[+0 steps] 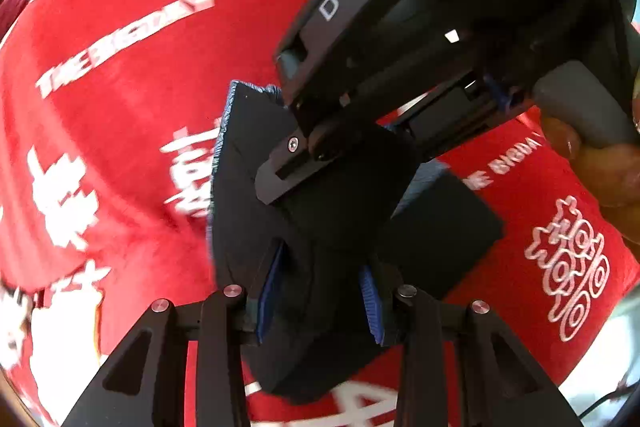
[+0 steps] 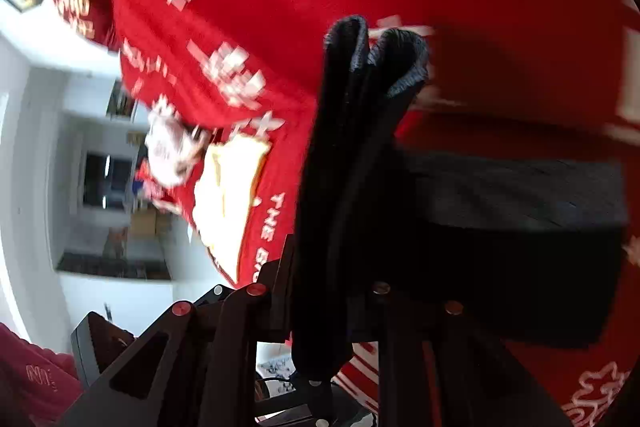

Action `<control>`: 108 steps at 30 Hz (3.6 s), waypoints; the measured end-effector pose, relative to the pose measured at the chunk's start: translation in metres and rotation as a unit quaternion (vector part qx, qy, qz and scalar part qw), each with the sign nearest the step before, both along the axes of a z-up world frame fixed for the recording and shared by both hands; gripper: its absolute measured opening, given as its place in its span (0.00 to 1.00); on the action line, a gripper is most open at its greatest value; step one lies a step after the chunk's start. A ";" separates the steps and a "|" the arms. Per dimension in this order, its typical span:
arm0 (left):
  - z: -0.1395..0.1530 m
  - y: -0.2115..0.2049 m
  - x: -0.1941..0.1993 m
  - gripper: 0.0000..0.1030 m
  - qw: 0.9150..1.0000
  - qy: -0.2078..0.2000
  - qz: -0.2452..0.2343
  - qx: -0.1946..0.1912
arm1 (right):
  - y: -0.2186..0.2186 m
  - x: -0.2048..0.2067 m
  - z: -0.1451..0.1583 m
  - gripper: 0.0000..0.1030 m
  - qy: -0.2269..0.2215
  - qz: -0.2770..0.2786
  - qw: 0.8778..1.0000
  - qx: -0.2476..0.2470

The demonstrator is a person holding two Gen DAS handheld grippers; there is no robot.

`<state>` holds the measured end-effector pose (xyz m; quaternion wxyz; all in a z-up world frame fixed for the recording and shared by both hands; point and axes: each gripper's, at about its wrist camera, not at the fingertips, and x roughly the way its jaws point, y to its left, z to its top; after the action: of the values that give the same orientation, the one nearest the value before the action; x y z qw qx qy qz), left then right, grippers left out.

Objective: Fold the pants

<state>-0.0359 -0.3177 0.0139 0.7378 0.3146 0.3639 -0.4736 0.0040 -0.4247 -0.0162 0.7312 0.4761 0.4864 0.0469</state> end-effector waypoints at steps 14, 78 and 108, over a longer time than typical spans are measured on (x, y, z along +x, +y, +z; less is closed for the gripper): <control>-0.093 -0.058 -0.060 0.59 0.992 0.038 -0.029 0.118 | -0.080 -0.100 -0.111 0.23 0.082 -0.063 0.994 0.018; -0.122 -0.031 0.051 0.97 0.942 0.149 0.239 0.183 | -0.080 -0.133 -0.124 0.27 0.134 -0.072 0.988 0.002; -0.112 0.020 0.123 0.98 0.932 0.153 0.278 0.174 | -0.118 -0.158 -0.087 0.79 0.114 -0.086 0.989 -0.048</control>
<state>0.0875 -0.2976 -0.0983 0.7088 0.2484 0.6221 -0.2211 -0.1539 -0.5430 -0.1034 0.6939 0.4829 0.5259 -0.0940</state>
